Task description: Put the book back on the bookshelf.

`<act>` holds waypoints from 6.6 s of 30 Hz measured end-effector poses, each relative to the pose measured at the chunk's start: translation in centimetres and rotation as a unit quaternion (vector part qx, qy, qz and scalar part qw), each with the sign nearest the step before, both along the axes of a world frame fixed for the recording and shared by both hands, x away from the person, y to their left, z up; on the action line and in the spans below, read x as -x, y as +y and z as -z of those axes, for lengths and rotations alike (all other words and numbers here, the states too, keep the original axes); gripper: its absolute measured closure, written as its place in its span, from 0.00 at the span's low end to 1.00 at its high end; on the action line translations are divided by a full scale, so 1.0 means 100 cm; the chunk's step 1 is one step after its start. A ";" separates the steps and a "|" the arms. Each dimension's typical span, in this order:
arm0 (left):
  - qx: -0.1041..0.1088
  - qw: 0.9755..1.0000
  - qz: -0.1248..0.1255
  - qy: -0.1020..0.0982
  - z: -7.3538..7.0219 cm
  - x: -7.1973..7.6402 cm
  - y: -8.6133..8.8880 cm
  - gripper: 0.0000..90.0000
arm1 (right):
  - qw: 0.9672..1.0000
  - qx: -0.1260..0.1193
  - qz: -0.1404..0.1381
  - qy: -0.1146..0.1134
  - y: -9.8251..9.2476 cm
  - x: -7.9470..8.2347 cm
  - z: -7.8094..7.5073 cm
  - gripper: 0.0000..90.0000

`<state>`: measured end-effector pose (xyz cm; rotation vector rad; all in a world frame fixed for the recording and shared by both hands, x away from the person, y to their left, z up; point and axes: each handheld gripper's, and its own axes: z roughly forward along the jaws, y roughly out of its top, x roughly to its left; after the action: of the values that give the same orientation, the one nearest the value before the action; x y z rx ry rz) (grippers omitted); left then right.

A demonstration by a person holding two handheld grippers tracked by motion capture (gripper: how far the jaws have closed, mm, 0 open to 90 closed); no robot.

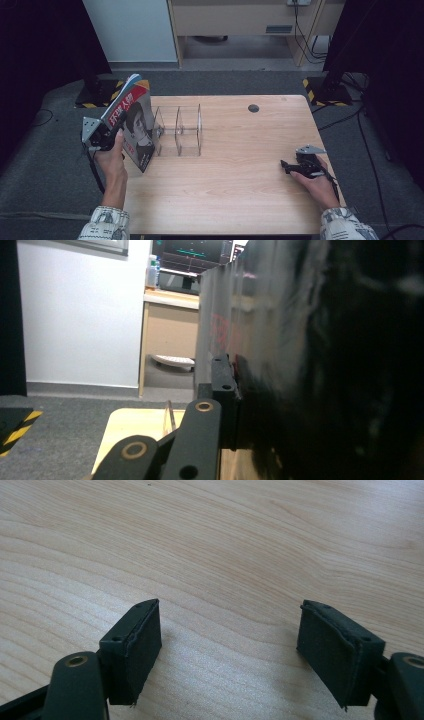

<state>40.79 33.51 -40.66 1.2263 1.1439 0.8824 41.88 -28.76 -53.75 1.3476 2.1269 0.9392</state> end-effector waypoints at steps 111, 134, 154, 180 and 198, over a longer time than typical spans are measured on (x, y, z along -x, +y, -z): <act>-0.123 0.979 0.079 0.141 0.054 0.079 0.013 0.19 | 1.000 -0.003 -0.010 0.003 0.002 0.000 0.000 0.28; -0.152 0.968 0.114 0.163 0.067 0.100 0.007 0.17 | 1.000 -0.004 -0.008 0.004 0.002 0.001 0.000 0.28; -0.162 0.962 0.139 0.172 0.074 0.113 -0.003 0.17 | 1.000 -0.005 -0.010 0.006 0.002 0.001 0.000 0.28; -0.189 0.948 0.176 0.185 0.072 0.111 -0.017 0.13 | 1.000 -0.006 -0.009 0.006 0.002 0.001 0.000 0.27; -0.227 0.922 0.235 0.208 0.064 0.074 -0.062 0.06 | 1.000 -0.007 -0.010 0.006 0.003 0.001 0.000 0.27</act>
<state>33.36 27.26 -47.11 2.0454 0.9169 0.5381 41.78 -28.51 -53.80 1.3442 2.1514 0.9568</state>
